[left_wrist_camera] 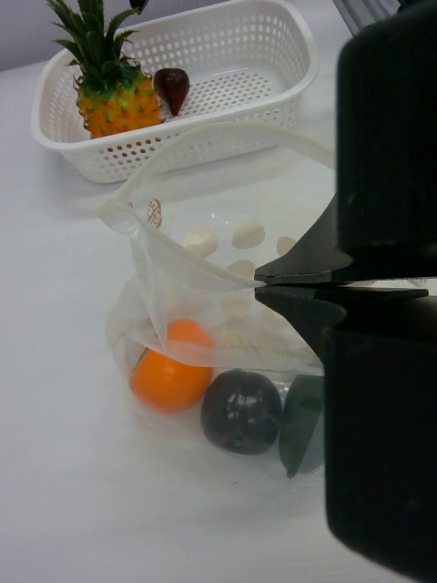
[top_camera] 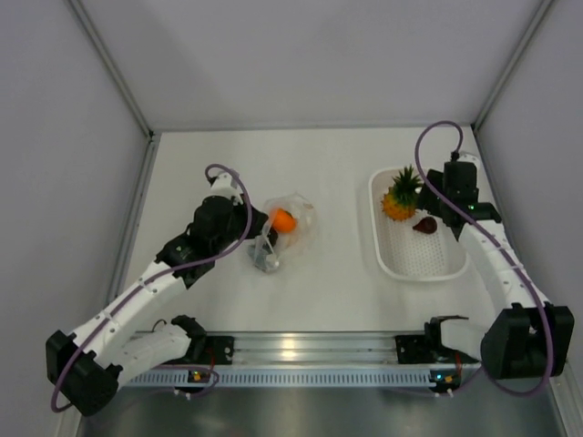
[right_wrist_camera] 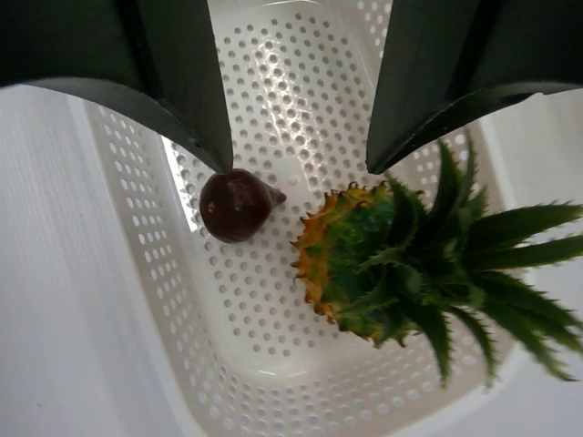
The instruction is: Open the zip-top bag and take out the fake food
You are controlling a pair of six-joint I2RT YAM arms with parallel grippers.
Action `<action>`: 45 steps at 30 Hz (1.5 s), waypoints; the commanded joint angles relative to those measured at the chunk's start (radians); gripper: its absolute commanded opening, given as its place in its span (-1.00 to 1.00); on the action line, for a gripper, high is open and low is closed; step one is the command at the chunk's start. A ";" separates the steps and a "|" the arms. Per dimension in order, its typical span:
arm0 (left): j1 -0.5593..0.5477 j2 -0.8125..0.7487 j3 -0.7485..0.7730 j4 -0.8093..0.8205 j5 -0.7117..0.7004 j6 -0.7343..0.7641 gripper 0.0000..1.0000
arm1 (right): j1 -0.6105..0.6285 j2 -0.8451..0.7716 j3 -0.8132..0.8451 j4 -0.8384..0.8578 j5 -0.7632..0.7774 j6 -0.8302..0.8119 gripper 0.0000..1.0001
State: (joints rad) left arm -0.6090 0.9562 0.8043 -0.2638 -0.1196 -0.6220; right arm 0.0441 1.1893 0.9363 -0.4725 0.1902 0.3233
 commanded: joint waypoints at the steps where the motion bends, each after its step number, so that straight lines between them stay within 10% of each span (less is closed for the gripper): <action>1: 0.003 -0.048 0.049 0.011 0.017 -0.008 -1.00 | 0.052 -0.101 0.024 -0.011 -0.080 0.045 0.17; 19: 0.003 -0.069 0.033 0.020 -0.051 -0.088 -1.00 | 0.917 0.088 0.269 0.204 0.106 0.135 -0.04; 45: 0.005 -0.080 -0.019 0.074 -0.106 -0.120 -1.00 | 1.019 0.650 0.579 0.291 0.334 0.071 0.03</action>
State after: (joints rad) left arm -0.6075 0.8871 0.7887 -0.2474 -0.2077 -0.7498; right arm 1.0519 1.8114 1.4830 -0.2745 0.4774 0.3950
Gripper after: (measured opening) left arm 0.019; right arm 0.513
